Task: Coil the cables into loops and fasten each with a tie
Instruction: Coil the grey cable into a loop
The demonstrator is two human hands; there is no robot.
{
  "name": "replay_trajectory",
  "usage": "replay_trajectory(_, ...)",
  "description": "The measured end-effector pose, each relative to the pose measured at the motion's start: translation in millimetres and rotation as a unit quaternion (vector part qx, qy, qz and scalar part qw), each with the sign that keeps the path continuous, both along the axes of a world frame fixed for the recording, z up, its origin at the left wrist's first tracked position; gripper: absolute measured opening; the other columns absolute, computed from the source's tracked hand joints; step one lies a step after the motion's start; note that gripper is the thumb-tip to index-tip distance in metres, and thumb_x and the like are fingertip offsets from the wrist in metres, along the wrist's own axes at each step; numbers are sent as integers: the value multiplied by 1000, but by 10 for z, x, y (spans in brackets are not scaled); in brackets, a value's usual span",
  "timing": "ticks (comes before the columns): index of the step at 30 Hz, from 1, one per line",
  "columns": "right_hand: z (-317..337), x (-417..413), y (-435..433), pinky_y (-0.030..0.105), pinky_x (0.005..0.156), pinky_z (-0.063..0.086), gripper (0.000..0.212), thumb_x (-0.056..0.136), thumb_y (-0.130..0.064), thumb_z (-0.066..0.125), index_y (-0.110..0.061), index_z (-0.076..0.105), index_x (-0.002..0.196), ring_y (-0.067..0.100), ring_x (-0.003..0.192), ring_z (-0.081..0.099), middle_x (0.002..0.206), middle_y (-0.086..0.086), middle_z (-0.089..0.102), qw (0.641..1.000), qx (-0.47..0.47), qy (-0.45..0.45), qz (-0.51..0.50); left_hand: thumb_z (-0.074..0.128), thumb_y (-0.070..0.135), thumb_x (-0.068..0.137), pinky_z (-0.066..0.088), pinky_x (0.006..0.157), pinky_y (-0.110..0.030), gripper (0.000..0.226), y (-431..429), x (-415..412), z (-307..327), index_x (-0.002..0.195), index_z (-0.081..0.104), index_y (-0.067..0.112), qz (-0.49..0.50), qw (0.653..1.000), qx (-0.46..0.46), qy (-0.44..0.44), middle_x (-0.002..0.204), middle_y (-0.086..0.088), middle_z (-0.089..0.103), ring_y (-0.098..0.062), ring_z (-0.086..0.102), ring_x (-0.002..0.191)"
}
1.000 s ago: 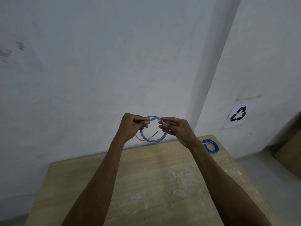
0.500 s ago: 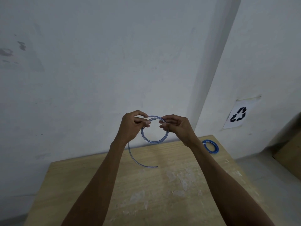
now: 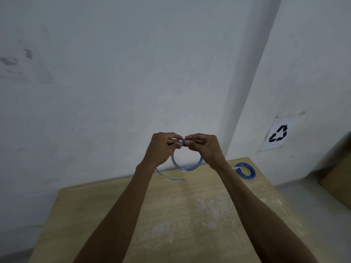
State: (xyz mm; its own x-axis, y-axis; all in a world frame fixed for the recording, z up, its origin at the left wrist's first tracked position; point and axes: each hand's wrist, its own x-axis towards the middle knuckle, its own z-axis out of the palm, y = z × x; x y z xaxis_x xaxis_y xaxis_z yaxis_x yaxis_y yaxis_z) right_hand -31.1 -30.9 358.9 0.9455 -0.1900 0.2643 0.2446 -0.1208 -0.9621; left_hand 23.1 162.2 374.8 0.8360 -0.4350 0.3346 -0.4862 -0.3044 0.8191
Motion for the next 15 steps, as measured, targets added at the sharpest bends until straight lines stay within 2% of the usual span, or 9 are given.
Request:
replay_trajectory(4,27,23,-18,28,78,62,19,85,-1,79,5,76,102,23,85,78,89,15,79,999,-37,-1,-6,83,23,86,64,77,-37,23,-45,-15,-14,107,80,16,18,999,30,11,84,-4,81,-8,77,70)
replay_trajectory(6,10,22,-32,27,77,61,19,85,-2,79,7,76,101,25,83,79,89,18,79,998,-69,3,1,84,44,80,60,69,-31,25,-47,-1,19,100,82,30,59,991,120,-20,79,3,79,-9,74,70)
replay_trajectory(8,-22,2,-23,27,77,61,21,85,-2,79,8,75,102,26,83,79,89,18,79,997,-78,5,9,83,61,72,47,65,-26,30,-43,-1,85,93,82,39,114,959,239,-96,84,9,75,-10,66,82)
replay_trajectory(10,-37,-16,0,28,77,62,19,85,-2,78,8,75,102,26,83,79,88,17,79,998,-64,0,11,82,64,71,46,72,-29,32,-34,45,88,94,81,41,108,949,267,-127,100,11,66,-10,57,97)
replay_trajectory(12,-22,-26,17,35,79,63,18,85,-3,79,5,76,101,25,84,78,88,14,80,999,-50,-6,7,81,56,77,55,87,-37,29,12,103,65,99,79,38,30,977,206,-43,109,13,70,-8,63,104)
replay_trajectory(13,-4,-25,20,37,81,63,17,85,-4,79,3,77,101,23,84,78,88,12,80,999,-46,-7,4,81,46,81,57,93,-42,23,36,116,48,101,79,34,-18,989,149,17,106,11,75,-8,69,102)
replay_trajectory(15,24,-18,25,37,83,62,20,85,-5,80,2,77,103,20,85,76,90,13,80,999,-38,1,6,81,22,86,60,94,-45,18,62,88,33,104,80,16,-65,991,46,107,93,-1,81,-15,78,90)
